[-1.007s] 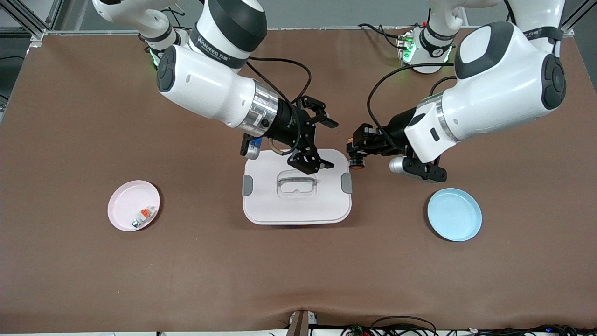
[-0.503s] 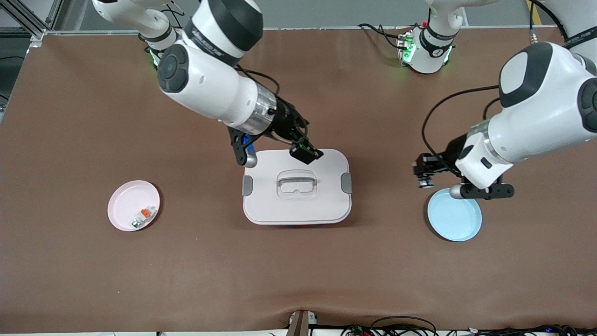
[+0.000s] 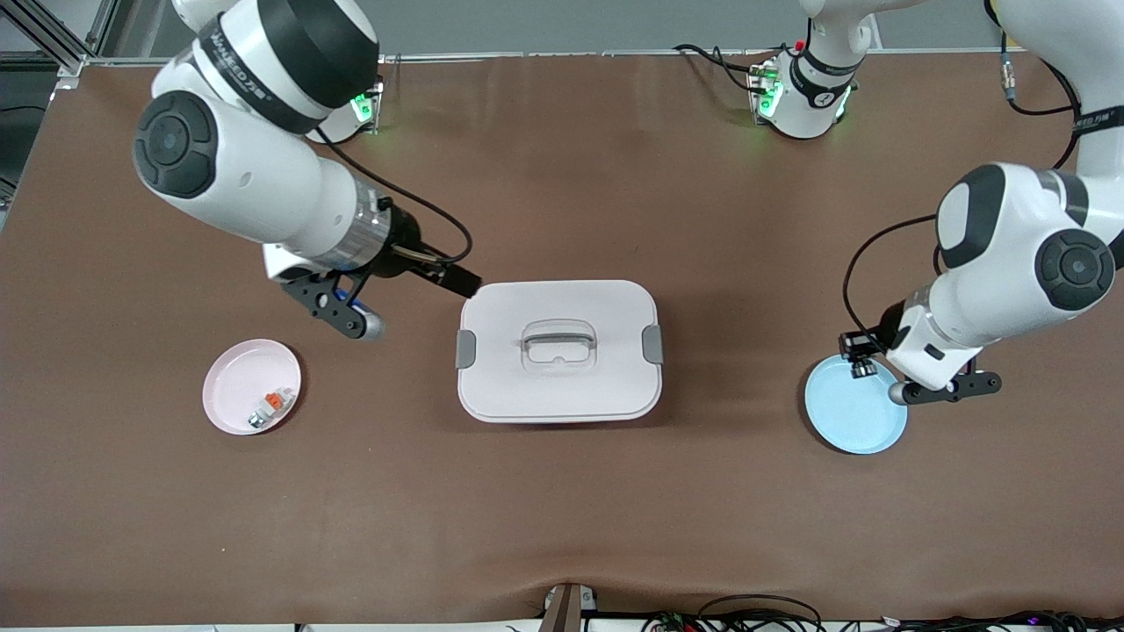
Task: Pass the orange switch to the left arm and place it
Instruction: 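Carry the switch with the left gripper while the right gripper withdraws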
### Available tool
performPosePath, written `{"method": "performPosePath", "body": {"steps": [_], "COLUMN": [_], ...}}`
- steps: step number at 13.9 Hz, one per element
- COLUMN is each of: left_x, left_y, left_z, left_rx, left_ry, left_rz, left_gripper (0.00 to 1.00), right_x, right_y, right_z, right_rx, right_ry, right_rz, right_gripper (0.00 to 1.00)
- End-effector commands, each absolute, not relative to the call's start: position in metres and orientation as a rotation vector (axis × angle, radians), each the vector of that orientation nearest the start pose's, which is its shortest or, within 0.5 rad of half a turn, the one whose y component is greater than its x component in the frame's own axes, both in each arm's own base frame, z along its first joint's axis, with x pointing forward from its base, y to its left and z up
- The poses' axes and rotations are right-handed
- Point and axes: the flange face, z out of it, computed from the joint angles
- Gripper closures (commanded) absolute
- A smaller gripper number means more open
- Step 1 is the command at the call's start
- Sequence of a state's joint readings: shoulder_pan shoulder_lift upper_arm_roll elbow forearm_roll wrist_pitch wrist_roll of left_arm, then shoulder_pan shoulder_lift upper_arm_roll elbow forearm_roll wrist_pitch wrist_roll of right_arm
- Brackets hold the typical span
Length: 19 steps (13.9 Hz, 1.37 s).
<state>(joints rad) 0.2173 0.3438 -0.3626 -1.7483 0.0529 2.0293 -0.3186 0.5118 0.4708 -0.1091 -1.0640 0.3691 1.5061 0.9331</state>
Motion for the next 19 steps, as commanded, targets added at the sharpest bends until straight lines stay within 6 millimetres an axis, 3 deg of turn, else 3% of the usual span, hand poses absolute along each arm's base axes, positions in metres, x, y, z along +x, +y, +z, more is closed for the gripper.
{"method": "performPosePath", "body": {"steps": [1,3,7,12,15,19], "left_x": [0.622,0.626,0.631,0.642,0.646,0.647], "left_y": [-0.069,-0.067,-0.067,-0.052,-0.049,-0.03], "left_z": [0.348,0.32,0.273,0.22,0.199,0.193], "left_rx": [-3.183,-3.159,-3.026,-3.007,-3.005,-2.997], "left_ry": [-0.346,-0.418,-0.47,-0.416,-0.348,-0.339], "left_rz": [0.047,0.058,0.008,-0.094,-0.121,-0.115], "left_gripper": [1.0,1.0,1.0,1.0,1.0,1.0], "right_x": [0.608,0.614,0.619,0.633,0.636,0.632], "right_y": [0.295,0.271,0.242,0.151,0.107,0.065], "right_z": [0.575,0.577,0.577,0.58,0.582,0.587], "right_rx": [-2.88,-2.932,-3.117,-3.123,-3.131,-3.17], "right_ry": [0.552,0.455,0.256,0.124,0.054,-0.008], "right_rz": [0.275,0.238,0.139,0.149,0.148,0.13], "right_gripper": [0.0,0.0,0.0,0.0,0.0,0.0]}}
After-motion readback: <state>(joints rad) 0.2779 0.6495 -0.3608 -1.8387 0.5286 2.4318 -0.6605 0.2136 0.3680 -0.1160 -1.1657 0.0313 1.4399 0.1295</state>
